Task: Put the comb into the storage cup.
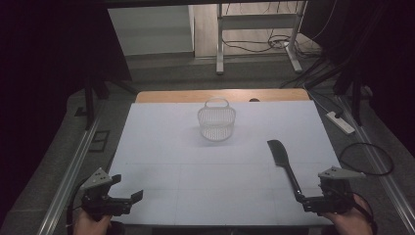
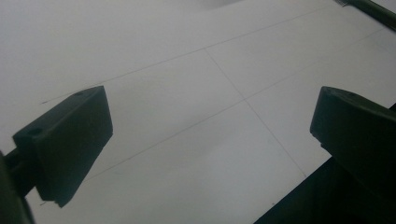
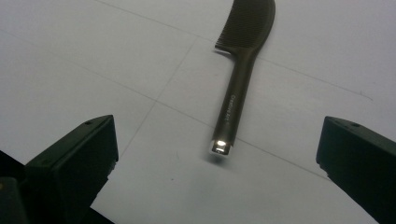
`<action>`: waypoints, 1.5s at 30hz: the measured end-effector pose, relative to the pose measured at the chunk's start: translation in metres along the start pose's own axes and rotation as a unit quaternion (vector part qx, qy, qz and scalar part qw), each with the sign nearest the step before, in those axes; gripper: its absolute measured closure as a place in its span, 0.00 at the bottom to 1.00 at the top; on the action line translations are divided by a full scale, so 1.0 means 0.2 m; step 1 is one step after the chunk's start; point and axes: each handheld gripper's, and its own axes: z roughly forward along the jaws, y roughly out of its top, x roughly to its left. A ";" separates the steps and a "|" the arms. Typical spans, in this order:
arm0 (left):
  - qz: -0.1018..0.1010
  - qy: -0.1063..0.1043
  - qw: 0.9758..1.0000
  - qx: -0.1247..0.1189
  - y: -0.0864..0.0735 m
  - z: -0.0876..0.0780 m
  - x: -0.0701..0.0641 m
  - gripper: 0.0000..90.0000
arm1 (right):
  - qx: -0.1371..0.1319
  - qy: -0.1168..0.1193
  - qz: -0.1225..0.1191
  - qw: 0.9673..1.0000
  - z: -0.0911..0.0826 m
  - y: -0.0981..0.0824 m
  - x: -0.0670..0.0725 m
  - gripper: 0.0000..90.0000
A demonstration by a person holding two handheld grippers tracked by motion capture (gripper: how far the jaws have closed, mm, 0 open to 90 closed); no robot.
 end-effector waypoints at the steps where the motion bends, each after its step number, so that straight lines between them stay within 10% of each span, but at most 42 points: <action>1: 0.000 0.000 1.000 0.000 0.00 0.00 0.00 0.00 | -0.002 0.002 0.000 1.000 0.00 0.00 0.00 0.00; 45: -0.003 0.003 1.000 0.003 0.00 0.00 0.00 0.00 | 0.013 0.040 -0.006 0.999 0.16 0.17 -0.03 0.00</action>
